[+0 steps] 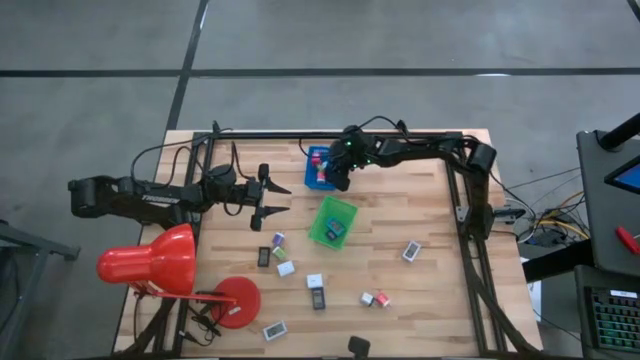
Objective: Pick & Place Office items
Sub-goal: Put the small light blue charger adapter into the blue bin
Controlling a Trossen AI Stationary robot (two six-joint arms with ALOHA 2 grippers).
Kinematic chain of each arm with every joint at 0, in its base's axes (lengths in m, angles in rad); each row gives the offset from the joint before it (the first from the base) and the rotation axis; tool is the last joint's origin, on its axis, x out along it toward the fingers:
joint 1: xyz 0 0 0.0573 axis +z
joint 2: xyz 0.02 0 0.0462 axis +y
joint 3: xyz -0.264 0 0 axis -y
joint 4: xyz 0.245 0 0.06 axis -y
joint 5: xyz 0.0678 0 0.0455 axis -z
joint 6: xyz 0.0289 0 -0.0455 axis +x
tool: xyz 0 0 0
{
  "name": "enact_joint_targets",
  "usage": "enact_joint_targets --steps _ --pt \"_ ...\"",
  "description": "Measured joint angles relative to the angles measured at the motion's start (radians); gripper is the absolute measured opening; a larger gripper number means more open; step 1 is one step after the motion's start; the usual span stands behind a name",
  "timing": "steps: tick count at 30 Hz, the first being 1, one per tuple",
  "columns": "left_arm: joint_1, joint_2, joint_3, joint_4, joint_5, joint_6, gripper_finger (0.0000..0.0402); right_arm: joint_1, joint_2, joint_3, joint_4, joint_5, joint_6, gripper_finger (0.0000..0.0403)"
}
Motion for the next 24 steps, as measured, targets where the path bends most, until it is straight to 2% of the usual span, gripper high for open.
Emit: enact_joint_targets --steps 12,19,24 --pt "0.000 0.000 0.000 -0.011 0.000 0.000 0.0218 -0.003 0.030 0.076 -0.037 0.009 0.037 0.0117" --pt "0.000 0.000 0.000 -0.014 0.000 0.003 0.0218 -0.002 0.029 0.072 -0.060 0.010 0.056 0.0224" --pt "0.000 0.000 0.000 -0.015 0.000 0.003 0.0218 0.000 0.029 0.069 -0.055 0.026 0.056 0.0248"
